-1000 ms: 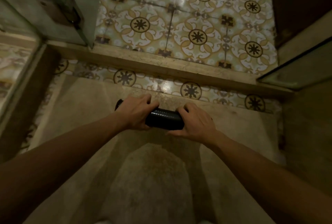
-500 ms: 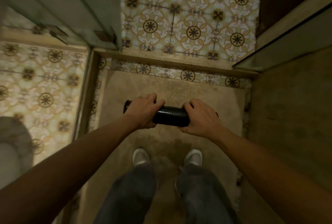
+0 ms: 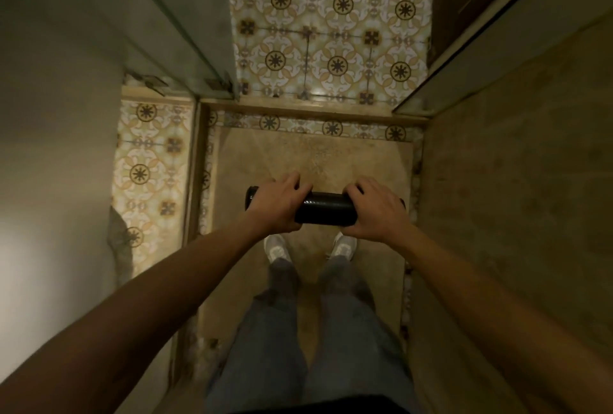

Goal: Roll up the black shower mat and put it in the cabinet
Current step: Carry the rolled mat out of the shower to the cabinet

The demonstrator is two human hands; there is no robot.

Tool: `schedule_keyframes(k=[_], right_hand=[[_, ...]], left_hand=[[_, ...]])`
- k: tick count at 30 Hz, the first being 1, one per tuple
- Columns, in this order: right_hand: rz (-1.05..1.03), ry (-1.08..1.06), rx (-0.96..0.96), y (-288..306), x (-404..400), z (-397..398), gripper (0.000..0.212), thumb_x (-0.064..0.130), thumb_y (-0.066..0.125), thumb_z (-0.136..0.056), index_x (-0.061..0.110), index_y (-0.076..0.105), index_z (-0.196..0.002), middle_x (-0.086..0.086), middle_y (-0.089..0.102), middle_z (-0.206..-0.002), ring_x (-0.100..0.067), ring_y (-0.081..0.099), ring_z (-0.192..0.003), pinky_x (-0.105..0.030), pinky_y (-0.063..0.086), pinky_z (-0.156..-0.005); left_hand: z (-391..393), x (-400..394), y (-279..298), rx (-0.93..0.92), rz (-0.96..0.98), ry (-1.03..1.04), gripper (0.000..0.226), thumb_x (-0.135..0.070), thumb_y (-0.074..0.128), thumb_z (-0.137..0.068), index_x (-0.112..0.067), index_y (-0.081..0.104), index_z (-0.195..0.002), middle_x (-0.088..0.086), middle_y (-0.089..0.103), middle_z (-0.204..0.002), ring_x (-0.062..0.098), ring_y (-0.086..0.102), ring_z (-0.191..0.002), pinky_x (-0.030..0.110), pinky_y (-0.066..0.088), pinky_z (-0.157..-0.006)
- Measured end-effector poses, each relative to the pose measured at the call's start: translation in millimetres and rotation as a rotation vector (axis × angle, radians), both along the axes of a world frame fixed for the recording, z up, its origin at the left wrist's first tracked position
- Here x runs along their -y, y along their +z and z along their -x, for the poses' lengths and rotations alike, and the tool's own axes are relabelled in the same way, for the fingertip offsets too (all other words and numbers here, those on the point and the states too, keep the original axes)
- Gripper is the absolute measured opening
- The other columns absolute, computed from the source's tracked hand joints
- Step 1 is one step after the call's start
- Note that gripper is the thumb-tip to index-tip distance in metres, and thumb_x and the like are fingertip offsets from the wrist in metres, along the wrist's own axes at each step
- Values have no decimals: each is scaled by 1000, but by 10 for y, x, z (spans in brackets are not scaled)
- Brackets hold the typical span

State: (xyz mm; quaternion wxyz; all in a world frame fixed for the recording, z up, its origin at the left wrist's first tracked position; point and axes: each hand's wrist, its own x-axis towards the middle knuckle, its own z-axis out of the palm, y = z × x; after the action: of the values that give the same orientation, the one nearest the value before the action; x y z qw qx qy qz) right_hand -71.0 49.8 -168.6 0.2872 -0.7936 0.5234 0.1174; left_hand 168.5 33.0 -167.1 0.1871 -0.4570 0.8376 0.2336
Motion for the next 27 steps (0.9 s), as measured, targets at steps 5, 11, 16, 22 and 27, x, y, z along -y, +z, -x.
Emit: schedule_keyframes(k=[5, 11, 16, 22, 27], right_hand=[[16, -7, 3, 383, -138, 140, 64, 58, 77, -64, 22, 56, -113, -1, 54, -104, -20, 53, -93, -34, 51, -70], [27, -10, 35, 720, 58, 296, 60, 53, 77, -70, 23, 54, -117, -1, 53, -109, -21, 52, -98, -36, 51, -73], [100, 44, 31, 936, 503, 443, 59, 55, 75, -71, 22, 54, -115, -2, 54, -108, -21, 51, -97, -39, 52, -75], [134, 109, 3, 1005, 1140, 486, 62, 59, 75, -65, 24, 55, -112, 0, 54, -105, -21, 53, -94, -38, 53, -69], [123, 94, -41, 921, 1937, 327, 62, 61, 74, -64, 25, 53, -110, 0, 55, -105, -21, 55, -93, -34, 51, -67]], left_hand=[[108, -93, 433, -9, -1, -24, 66, -44, 76, -70, -20, 46, -123, 7, 49, -114, 24, 55, -88, 34, 40, -63], [247, 141, 835, 10, 60, -52, 64, -46, 77, -69, -21, 49, -121, 6, 51, -113, 23, 55, -85, 32, 32, -56], [369, 442, 1035, -15, 105, 13, 66, -45, 80, -64, -21, 51, -118, 5, 53, -110, 24, 57, -84, 32, 30, -58], [389, 956, 1058, -25, 124, 45, 65, -48, 76, -65, -22, 49, -119, 4, 51, -112, 25, 59, -91, 32, 35, -60], [236, 1799, 881, -73, 120, 22, 68, -50, 75, -68, -22, 46, -122, 5, 51, -114, 25, 57, -96, 35, 46, -64]])
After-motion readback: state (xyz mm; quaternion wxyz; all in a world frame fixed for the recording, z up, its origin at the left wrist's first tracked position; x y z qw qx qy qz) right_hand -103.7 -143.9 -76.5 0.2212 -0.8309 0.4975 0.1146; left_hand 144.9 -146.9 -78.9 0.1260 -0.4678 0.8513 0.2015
